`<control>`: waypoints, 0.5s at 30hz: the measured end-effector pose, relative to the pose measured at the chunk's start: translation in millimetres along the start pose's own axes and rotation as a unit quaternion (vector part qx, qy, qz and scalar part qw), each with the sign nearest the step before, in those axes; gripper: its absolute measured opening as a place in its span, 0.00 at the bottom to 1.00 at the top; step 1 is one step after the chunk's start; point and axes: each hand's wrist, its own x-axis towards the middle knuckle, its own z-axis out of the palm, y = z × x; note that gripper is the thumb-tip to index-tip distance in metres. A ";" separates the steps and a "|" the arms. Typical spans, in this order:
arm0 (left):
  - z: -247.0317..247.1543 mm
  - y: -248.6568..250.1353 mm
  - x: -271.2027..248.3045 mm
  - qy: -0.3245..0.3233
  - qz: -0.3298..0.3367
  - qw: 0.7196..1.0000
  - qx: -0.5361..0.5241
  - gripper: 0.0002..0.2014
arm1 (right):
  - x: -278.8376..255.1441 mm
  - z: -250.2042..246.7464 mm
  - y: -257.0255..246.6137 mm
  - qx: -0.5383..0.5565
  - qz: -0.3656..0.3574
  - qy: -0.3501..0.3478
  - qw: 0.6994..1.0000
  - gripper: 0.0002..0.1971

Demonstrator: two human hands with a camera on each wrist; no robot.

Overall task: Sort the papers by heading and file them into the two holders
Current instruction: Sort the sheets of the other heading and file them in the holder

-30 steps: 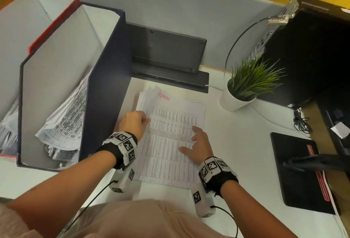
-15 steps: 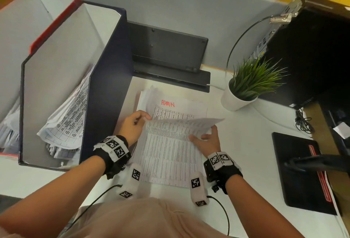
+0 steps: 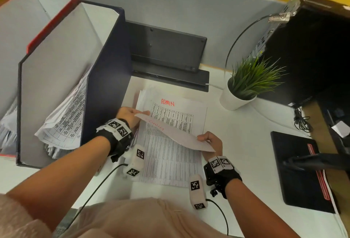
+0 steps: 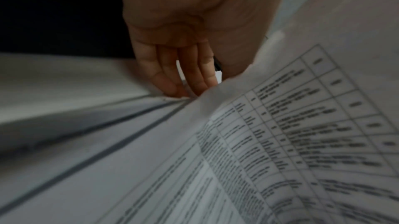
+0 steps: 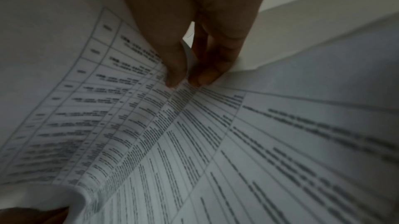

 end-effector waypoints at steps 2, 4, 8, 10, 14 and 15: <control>-1.6 0.7 2.3 0.000 0.011 0.998 0.060 0.09 | 0.9 0.5 0.0 0.037 0.019 0.001 0.999 0.27; -1.9 -0.3 4.4 0.017 0.042 0.993 0.112 0.09 | -1.2 1.7 -1.7 0.050 0.034 0.007 0.998 0.28; 0.7 -2.9 6.1 0.042 0.117 0.973 0.192 0.11 | -7.0 3.7 -3.5 0.000 -0.002 0.010 1.000 0.22; 1.1 -4.7 5.5 0.042 0.133 0.968 0.210 0.11 | -6.9 3.2 -2.2 -0.034 -0.024 0.015 0.999 0.21; 1.8 -13.8 -0.4 0.075 0.217 0.953 0.197 0.08 | -1.0 2.4 2.7 -0.080 -0.029 0.045 0.995 0.22; 1.2 -17.1 -2.8 0.083 0.243 0.950 0.179 0.11 | 0.1 1.9 4.9 -0.108 -0.030 0.045 0.993 0.22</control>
